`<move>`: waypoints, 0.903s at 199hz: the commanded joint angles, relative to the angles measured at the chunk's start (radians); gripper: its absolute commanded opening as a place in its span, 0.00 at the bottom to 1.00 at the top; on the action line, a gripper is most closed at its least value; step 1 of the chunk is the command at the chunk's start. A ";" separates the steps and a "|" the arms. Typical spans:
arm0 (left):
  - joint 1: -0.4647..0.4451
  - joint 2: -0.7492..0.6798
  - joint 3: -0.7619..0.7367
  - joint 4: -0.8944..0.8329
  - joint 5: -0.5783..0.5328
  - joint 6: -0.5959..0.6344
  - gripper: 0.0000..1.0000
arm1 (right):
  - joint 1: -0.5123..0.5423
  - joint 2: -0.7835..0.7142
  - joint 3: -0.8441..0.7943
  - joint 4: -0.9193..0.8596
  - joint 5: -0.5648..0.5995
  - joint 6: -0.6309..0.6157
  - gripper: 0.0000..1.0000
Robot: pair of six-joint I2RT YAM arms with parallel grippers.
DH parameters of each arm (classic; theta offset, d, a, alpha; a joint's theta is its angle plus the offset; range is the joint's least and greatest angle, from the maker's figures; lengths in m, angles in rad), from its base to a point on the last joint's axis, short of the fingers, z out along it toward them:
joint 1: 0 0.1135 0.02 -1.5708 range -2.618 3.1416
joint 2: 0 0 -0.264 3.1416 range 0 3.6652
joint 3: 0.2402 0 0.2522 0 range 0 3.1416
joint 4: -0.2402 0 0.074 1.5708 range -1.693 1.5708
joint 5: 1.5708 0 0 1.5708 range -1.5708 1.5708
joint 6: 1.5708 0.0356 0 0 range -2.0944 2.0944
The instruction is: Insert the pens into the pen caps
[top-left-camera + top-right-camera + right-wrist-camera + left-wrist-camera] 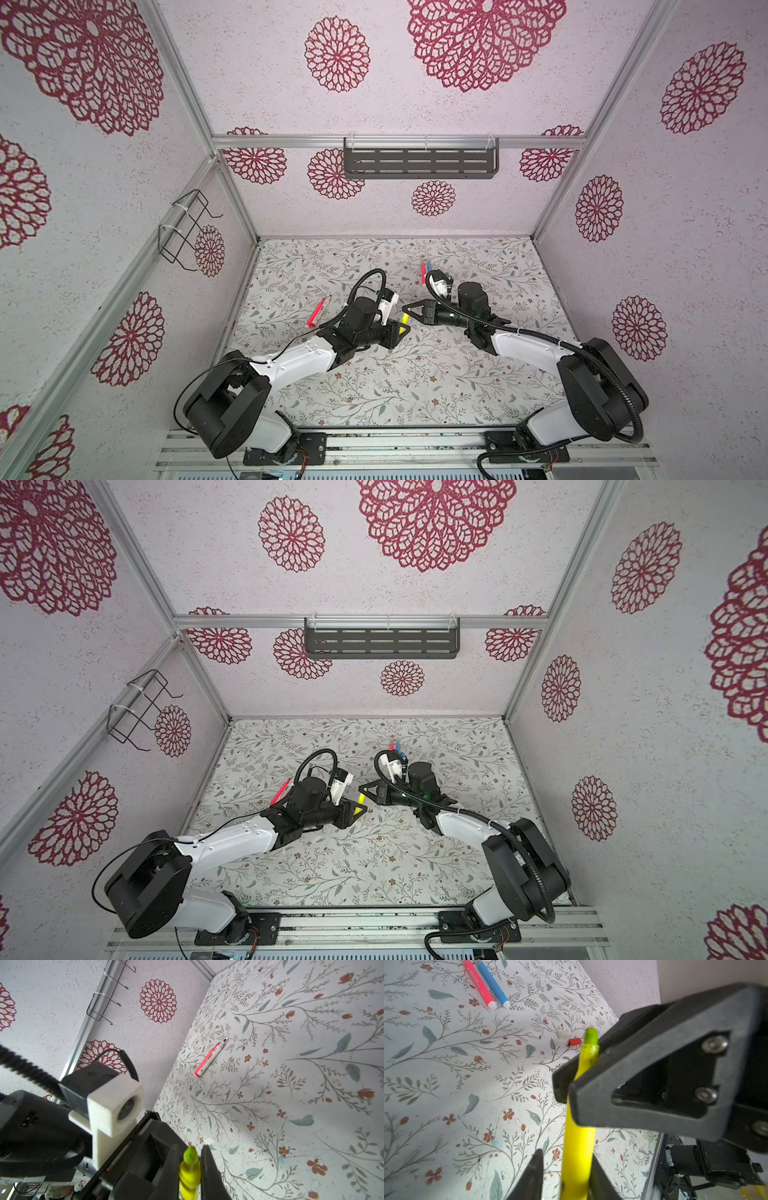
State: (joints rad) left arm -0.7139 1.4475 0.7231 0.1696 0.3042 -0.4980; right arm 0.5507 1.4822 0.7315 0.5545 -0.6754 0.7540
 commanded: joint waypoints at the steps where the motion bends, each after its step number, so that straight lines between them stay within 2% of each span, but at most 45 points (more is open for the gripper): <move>1: -0.007 -0.005 0.015 0.001 -0.017 0.018 0.21 | 0.003 -0.036 0.010 0.067 -0.008 0.014 0.05; 37: -0.005 -0.021 0.006 0.009 -0.049 0.012 0.11 | 0.003 -0.038 -0.003 0.078 -0.013 0.019 0.07; 49: -0.005 -0.024 0.003 0.004 -0.068 0.013 0.08 | 0.004 -0.042 -0.006 0.076 -0.014 0.018 0.17; 63: -0.003 -0.030 0.001 -0.007 -0.098 0.013 0.06 | 0.004 -0.055 -0.009 0.056 -0.005 0.007 0.39; 78: -0.004 -0.038 -0.002 -0.024 -0.140 0.014 0.05 | 0.002 -0.079 -0.003 -0.011 0.030 -0.026 0.45; 113: 0.002 -0.083 -0.034 -0.036 -0.249 0.015 0.03 | -0.051 -0.140 0.034 -0.270 0.186 -0.087 0.48; 157: 0.008 -0.151 -0.088 -0.022 -0.293 0.003 0.02 | -0.156 -0.149 0.110 -0.639 0.450 -0.171 0.48; 180: 0.008 -0.175 -0.109 -0.016 -0.304 -0.002 0.00 | -0.204 -0.130 0.136 -0.726 0.527 -0.214 0.48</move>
State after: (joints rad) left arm -0.7124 1.3052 0.6357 0.1364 0.0353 -0.4915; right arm 0.3862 1.3544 0.8223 0.0143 -0.3061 0.6235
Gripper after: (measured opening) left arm 0.182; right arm 0.475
